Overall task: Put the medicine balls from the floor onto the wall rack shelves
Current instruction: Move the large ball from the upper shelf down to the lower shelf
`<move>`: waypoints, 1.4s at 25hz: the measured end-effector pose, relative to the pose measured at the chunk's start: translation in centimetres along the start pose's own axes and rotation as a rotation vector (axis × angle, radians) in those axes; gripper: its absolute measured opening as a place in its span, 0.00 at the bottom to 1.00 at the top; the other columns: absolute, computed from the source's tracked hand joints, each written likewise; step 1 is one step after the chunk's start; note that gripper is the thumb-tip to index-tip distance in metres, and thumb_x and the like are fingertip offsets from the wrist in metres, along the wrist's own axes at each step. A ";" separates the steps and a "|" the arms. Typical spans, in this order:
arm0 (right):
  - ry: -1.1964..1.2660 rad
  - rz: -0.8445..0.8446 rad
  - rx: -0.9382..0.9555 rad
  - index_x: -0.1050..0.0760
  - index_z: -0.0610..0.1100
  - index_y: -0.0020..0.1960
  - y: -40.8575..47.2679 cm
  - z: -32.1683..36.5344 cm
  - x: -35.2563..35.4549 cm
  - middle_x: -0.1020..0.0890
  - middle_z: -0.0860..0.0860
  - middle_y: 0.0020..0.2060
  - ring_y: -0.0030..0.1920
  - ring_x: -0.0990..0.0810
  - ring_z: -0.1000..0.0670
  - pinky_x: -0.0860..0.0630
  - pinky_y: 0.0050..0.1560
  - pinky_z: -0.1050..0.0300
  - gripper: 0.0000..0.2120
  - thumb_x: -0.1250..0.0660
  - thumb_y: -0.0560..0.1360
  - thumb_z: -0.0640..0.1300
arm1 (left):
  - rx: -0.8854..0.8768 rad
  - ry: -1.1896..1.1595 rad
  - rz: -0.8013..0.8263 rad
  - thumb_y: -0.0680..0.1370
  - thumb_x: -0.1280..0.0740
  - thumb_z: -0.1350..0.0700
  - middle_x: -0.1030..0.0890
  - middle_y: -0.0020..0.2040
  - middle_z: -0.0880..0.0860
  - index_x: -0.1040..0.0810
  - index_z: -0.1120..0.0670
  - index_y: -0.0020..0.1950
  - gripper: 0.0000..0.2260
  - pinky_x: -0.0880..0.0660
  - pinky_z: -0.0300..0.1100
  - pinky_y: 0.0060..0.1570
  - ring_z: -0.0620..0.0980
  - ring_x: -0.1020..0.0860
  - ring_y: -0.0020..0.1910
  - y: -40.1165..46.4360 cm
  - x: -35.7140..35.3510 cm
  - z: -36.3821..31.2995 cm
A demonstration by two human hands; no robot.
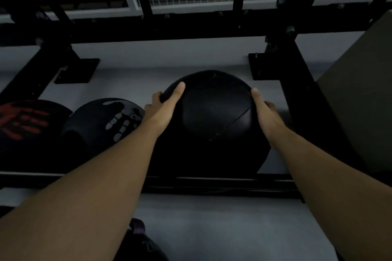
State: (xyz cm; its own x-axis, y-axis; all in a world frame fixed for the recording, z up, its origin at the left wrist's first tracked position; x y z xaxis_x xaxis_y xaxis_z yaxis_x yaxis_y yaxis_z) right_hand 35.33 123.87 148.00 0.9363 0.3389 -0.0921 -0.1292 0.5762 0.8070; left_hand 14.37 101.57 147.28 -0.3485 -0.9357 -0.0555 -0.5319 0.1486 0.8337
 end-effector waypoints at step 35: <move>0.452 -0.114 0.191 0.31 0.55 0.77 -13.6 7.2 8.8 0.21 0.53 0.69 0.66 0.20 0.51 0.22 0.66 0.50 0.38 0.35 0.73 0.73 | -0.153 -0.576 -0.055 0.76 0.32 0.31 0.15 0.69 0.54 0.21 0.50 0.75 0.34 0.22 0.55 0.72 0.54 0.16 0.68 -11.4 6.4 -8.3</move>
State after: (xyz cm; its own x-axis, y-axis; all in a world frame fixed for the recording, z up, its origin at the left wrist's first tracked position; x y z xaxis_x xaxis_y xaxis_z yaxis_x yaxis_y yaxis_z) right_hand 47.65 113.67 140.35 0.7007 0.5943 -0.3948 0.0667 0.4963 0.8656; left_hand 24.67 91.21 141.97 -0.7087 -0.6102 -0.3541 -0.4587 0.0173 0.8884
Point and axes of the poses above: each hand's wrist, its own y-axis towards the middle knuckle, its own x-axis out of the back of the hand, z = x × y, the point moved 7 cm from there along y, towards the middle knuckle
